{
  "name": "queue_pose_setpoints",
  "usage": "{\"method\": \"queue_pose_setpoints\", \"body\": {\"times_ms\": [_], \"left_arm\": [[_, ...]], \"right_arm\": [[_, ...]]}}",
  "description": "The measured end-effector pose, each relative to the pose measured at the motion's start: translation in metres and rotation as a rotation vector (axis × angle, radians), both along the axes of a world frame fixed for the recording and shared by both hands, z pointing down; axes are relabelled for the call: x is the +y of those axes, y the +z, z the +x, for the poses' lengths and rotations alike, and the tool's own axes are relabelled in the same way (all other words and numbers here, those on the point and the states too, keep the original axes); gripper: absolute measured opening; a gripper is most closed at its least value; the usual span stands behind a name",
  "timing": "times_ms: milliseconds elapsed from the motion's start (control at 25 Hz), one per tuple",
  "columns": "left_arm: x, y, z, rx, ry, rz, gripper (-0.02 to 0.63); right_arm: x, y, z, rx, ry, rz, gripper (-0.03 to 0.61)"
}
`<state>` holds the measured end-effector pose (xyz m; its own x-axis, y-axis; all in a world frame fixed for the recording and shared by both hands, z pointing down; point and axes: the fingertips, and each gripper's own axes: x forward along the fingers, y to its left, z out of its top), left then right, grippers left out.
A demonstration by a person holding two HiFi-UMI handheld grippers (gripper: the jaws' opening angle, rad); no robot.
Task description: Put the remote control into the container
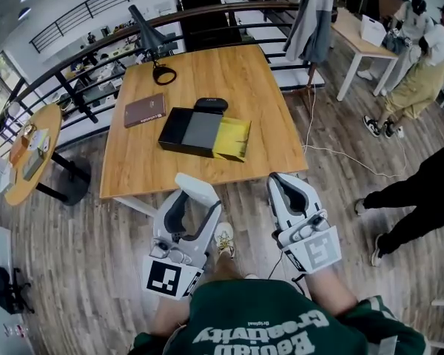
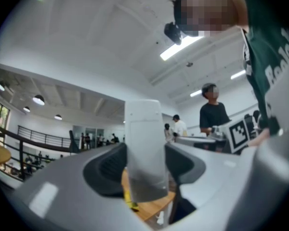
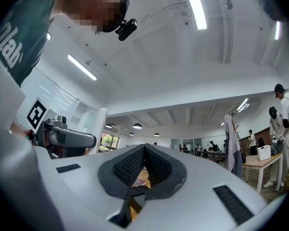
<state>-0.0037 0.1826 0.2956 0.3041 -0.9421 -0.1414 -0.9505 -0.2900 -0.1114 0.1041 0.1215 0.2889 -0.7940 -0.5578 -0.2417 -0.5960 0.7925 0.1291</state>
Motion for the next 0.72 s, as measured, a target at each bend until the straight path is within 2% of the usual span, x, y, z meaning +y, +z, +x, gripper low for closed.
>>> {"method": "queue_pose_setpoints", "body": {"times_ms": [720], "left_arm": [[-0.186, 0.004, -0.091, 0.013, 0.076, -0.030, 0.249]], "right_arm": [[-0.179, 0.002, -0.099, 0.012, 0.070, 0.004, 0.015]]}}
